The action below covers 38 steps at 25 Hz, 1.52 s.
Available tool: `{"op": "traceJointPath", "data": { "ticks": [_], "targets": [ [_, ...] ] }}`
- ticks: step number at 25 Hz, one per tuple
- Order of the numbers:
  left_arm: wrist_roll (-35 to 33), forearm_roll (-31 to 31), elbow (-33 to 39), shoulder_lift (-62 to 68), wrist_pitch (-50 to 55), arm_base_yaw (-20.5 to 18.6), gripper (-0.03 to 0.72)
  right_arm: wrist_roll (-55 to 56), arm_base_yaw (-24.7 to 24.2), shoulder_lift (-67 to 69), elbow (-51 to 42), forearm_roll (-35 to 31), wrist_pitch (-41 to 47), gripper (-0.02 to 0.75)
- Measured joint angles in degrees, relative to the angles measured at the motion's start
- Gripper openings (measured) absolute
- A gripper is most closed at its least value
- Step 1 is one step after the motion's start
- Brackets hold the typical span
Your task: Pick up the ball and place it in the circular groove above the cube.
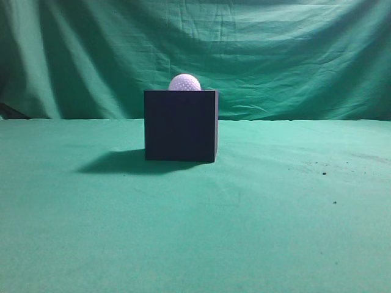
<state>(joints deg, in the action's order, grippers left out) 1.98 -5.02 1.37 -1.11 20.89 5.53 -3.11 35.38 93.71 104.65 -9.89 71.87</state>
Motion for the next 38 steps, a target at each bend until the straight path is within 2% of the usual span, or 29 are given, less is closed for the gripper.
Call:
{"op": "traceJointPath", "data": {
  "ticks": [4,14,20,23,28,31,38],
  "targets": [
    [0.0,0.0,0.0,0.0,0.0,0.0,0.0,0.0,0.0,-10.22,-9.13,2.18,0.33,0.0],
    [0.0,0.0,0.0,0.0,0.0,0.0,0.0,0.05,0.0,-34.72,-32.89,1.7,-1.02,0.0],
    [0.0,0.0,0.0,0.0,0.0,0.0,0.0,-2.69,0.0,-45.4,-40.53,0.72,-2.85,0.0],
    [0.0,0.0,0.0,0.0,0.0,0.0,0.0,-4.41,0.0,-49.26,-44.48,1.85,-7.8,0.0],
    [0.0,0.0,0.0,0.0,0.0,0.0,0.0,-1.19,0.0,-56.26,-54.29,9.82,-19.14,0.0],
    [0.0,0.0,0.0,0.0,0.0,0.0,0.0,1.24,-2.96,-61.98,-61.64,12.8,-27.83,0.0],
    [0.0,0.0,0.0,0.0,0.0,0.0,0.0,1.93,-19.01,-76.69,-82.06,12.32,-45.4,0.0]
  ]
}}
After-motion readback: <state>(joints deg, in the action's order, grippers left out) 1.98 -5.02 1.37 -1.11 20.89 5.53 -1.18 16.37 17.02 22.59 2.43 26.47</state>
